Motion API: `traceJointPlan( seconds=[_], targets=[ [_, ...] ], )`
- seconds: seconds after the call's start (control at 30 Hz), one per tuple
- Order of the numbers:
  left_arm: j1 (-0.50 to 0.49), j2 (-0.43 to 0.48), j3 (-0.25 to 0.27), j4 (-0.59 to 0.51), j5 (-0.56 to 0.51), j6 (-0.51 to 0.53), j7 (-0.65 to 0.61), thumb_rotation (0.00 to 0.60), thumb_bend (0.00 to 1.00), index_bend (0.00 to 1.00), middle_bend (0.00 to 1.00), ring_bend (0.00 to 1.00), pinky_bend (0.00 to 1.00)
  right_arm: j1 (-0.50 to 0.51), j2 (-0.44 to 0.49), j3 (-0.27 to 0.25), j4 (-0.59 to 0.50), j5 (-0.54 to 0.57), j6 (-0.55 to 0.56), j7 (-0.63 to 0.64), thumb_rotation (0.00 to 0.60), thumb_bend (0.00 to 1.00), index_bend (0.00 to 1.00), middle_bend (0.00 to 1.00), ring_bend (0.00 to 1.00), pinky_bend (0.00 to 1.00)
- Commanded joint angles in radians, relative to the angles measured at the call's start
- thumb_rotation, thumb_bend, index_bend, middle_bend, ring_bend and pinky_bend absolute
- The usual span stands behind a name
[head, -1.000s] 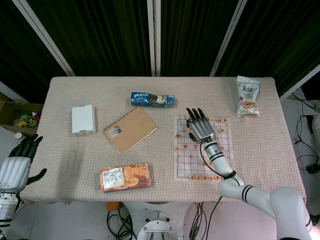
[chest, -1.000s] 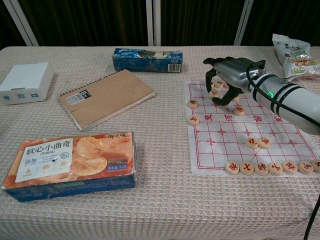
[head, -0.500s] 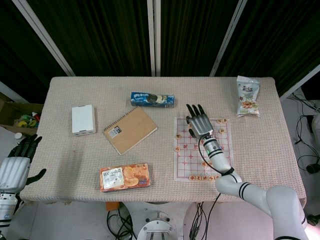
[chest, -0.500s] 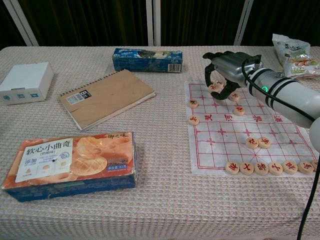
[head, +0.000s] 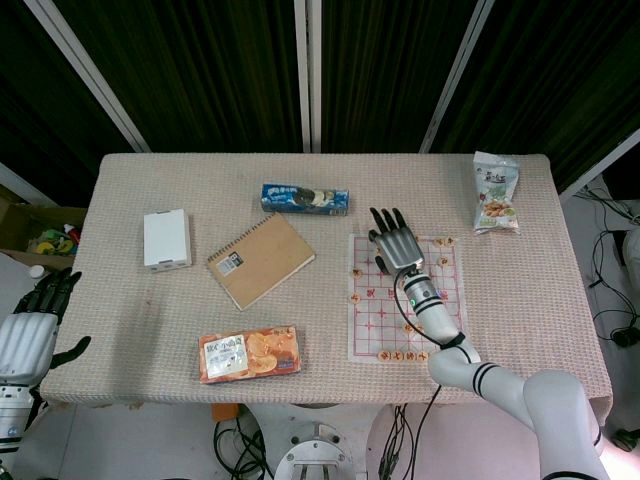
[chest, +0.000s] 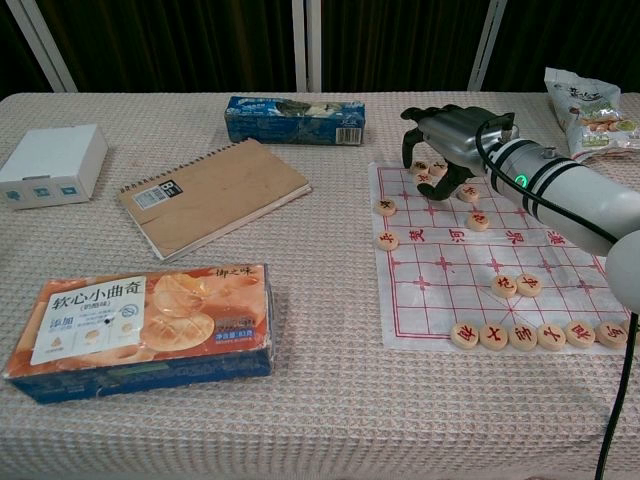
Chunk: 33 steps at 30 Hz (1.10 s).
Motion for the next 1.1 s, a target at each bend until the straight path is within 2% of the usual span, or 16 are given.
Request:
traceJointPlan(
  seconds=[0.03, 0.2, 0.27, 0.37, 0.43, 0.5, 0.6, 0.67, 0.77, 0.87, 1.0, 1.1],
  targets=[
    [-0.001, 0.0, 0.0, -0.001, -0.001, -0.002, 0.0, 0.6, 0.19, 0.05, 0.05, 0.05, 0.22, 0.0, 0.007, -0.003, -0.004, -0.007, -0.001, 0.008, 0.6, 0.35, 0.32, 0.02, 0.0, 0.0],
    [-0.001, 0.0, -0.001, 0.0, -0.003, -0.001, 0.0, 0.6, 0.19, 0.05, 0.05, 0.05, 0.23, -0.013, 0.044, -0.012, -0.056, -0.046, 0.042, 0.036, 0.6, 0.35, 0.28, 0.01, 0.0, 0.0],
    [0.0, 0.001, -0.001, 0.001, -0.002, 0.001, -0.002, 0.6, 0.19, 0.05, 0.05, 0.05, 0.23, -0.038, 0.097, -0.033, -0.119, -0.098, 0.106, 0.052, 0.6, 0.35, 0.24, 0.01, 0.0, 0.0],
    [0.002, 0.003, -0.003, -0.002, -0.002, 0.006, -0.01, 0.6, 0.19, 0.05, 0.05, 0.05, 0.22, -0.108, 0.211, -0.076, -0.245, -0.162, 0.215, 0.058, 0.6, 0.34, 0.14, 0.0, 0.0, 0.0],
    [0.002, 0.003, -0.004, 0.0, 0.004, 0.011, -0.01, 0.6, 0.19, 0.05, 0.05, 0.05, 0.22, -0.171, 0.292, -0.101, -0.343, -0.163, 0.27, 0.041, 0.6, 0.33, 0.06, 0.0, 0.0, 0.0],
    [0.003, 0.004, -0.005, 0.001, 0.004, 0.014, -0.017, 0.6, 0.19, 0.05, 0.05, 0.05, 0.22, -0.27, 0.418, -0.141, -0.496, -0.136, 0.334, -0.001, 0.6, 0.31, 0.0, 0.0, 0.0, 0.0],
    [0.007, 0.005, -0.011, 0.004, -0.009, 0.02, -0.021, 0.6, 0.19, 0.05, 0.05, 0.05, 0.22, -0.38, 0.546, -0.192, -0.626, -0.126, 0.43, -0.036, 0.6, 0.28, 0.0, 0.0, 0.0, 0.0],
    [0.009, 0.004, -0.015, 0.005, -0.015, 0.024, -0.022, 0.6, 0.19, 0.05, 0.05, 0.05, 0.22, -0.454, 0.605, -0.217, -0.669, -0.115, 0.501, -0.028, 0.6, 0.27, 0.0, 0.0, 0.0, 0.0],
    [0.01, 0.002, -0.018, 0.008, -0.022, 0.025, -0.021, 0.6, 0.19, 0.05, 0.05, 0.05, 0.22, -0.56, 0.667, -0.244, -0.676, -0.116, 0.608, 0.038, 0.6, 0.25, 0.0, 0.0, 0.0, 0.0],
    [0.007, -0.001, -0.021, 0.013, -0.031, 0.017, -0.022, 0.6, 0.19, 0.05, 0.05, 0.05, 0.22, -0.64, 0.684, -0.26, -0.618, -0.128, 0.676, 0.138, 0.6, 0.25, 0.0, 0.0, 0.0, 0.0],
    [0.003, -0.004, -0.027, 0.015, -0.051, 0.005, -0.01, 0.6, 0.19, 0.05, 0.05, 0.05, 0.22, -0.715, 0.678, -0.29, -0.53, -0.131, 0.686, 0.223, 0.6, 0.25, 0.0, 0.0, 0.0, 0.0],
    [0.001, -0.005, -0.025, 0.013, -0.051, -0.001, -0.005, 0.6, 0.19, 0.05, 0.05, 0.05, 0.22, -0.744, 0.674, -0.29, -0.506, -0.121, 0.679, 0.257, 0.6, 0.25, 0.0, 0.0, 0.0, 0.0]
  ],
)
